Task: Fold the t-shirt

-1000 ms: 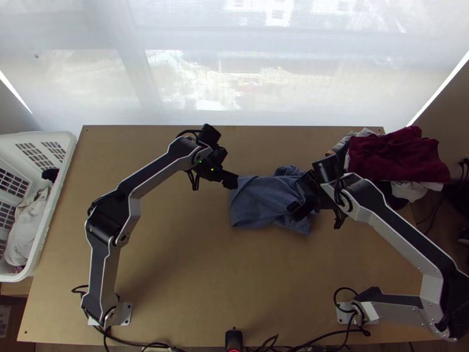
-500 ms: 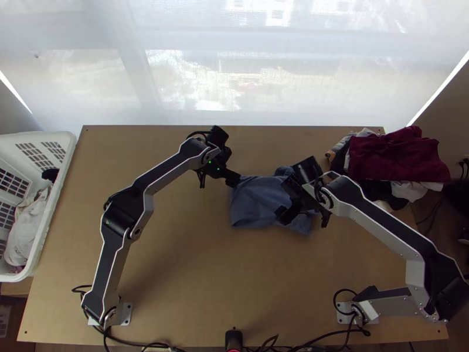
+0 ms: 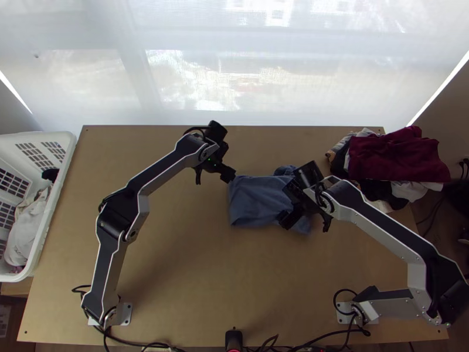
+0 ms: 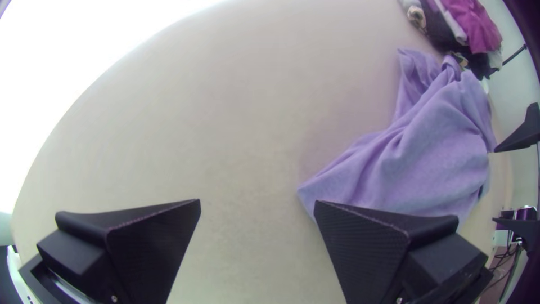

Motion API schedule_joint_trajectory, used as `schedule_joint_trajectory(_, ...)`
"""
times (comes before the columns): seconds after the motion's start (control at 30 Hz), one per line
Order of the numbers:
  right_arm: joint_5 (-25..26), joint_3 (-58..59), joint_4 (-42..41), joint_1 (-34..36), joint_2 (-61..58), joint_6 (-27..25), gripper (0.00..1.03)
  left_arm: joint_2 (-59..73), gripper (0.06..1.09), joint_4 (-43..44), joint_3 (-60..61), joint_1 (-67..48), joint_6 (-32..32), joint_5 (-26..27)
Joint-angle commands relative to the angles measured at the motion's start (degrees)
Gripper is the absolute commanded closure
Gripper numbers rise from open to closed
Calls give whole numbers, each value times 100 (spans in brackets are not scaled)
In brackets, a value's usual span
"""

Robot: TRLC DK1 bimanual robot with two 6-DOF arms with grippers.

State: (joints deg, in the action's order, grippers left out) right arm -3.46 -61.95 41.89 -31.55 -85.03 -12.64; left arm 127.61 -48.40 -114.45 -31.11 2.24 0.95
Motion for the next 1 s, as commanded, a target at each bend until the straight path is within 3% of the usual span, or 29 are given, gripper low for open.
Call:
schedule_joint_trajectory(0.0,188,-1,-155,-132,171,-265,4,-562,10,-222,-121,-220,-4,2)
schedule_joint_trajectory(0.3,935,676,-1341,-949,356,-1407,4,-729,10,-583,-86,-624,-4,63)
schedule_joint_trajectory(0.67,1340,1774,-2704,-1899,549,-1847,4,-105,10,-574,-95,-800,-13,54)
schedule_joint_trajectory(0.97,1507,2346,-3785,-1890,391,-2480,4,53,10,-556,-95,-826,13,54)
